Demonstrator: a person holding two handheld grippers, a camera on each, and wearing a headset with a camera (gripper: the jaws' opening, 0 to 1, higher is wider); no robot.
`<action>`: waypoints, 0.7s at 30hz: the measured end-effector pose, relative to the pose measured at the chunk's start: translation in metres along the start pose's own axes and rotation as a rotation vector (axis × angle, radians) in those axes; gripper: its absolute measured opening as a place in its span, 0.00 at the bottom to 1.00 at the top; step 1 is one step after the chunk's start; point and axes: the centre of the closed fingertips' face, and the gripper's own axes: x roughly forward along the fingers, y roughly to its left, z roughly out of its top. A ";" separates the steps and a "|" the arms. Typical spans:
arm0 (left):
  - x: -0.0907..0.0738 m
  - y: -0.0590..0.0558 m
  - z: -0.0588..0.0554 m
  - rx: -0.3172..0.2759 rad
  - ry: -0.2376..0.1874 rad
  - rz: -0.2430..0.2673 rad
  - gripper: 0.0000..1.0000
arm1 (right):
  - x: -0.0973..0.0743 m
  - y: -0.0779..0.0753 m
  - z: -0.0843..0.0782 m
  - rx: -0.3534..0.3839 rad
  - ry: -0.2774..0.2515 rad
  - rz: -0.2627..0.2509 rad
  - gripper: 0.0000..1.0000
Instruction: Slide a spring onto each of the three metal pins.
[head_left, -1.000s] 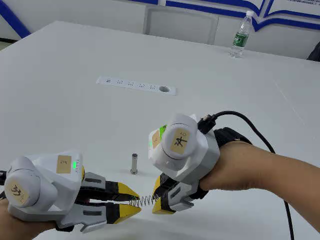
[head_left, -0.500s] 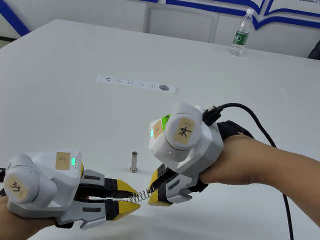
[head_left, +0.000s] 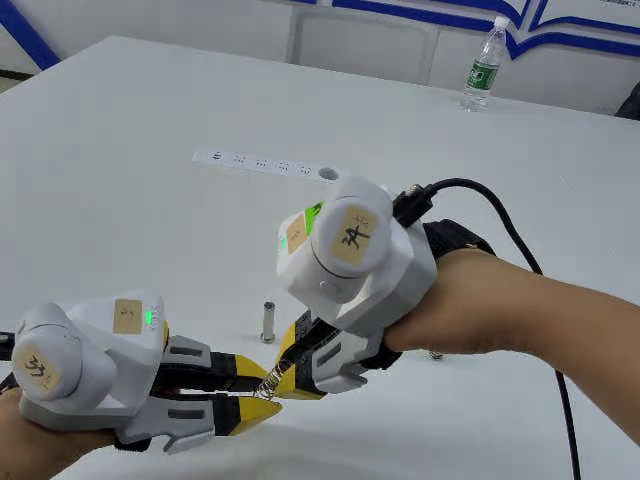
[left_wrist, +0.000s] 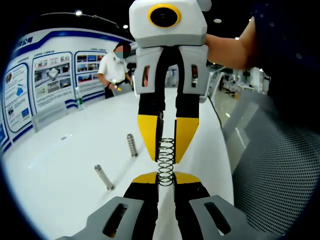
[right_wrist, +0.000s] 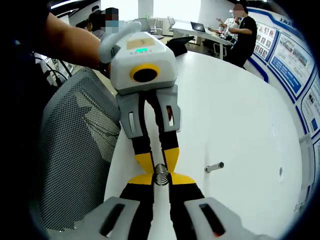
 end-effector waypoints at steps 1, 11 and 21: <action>0.000 0.000 0.000 0.001 0.000 0.000 0.10 | 0.000 0.000 0.001 -0.004 0.000 -0.001 0.12; 0.002 0.003 0.001 0.001 -0.008 0.011 0.11 | 0.002 -0.003 0.005 -0.018 0.009 0.001 0.12; -0.003 0.007 0.000 -0.009 -0.011 0.038 0.17 | -0.002 -0.009 0.004 -0.016 0.016 -0.013 0.12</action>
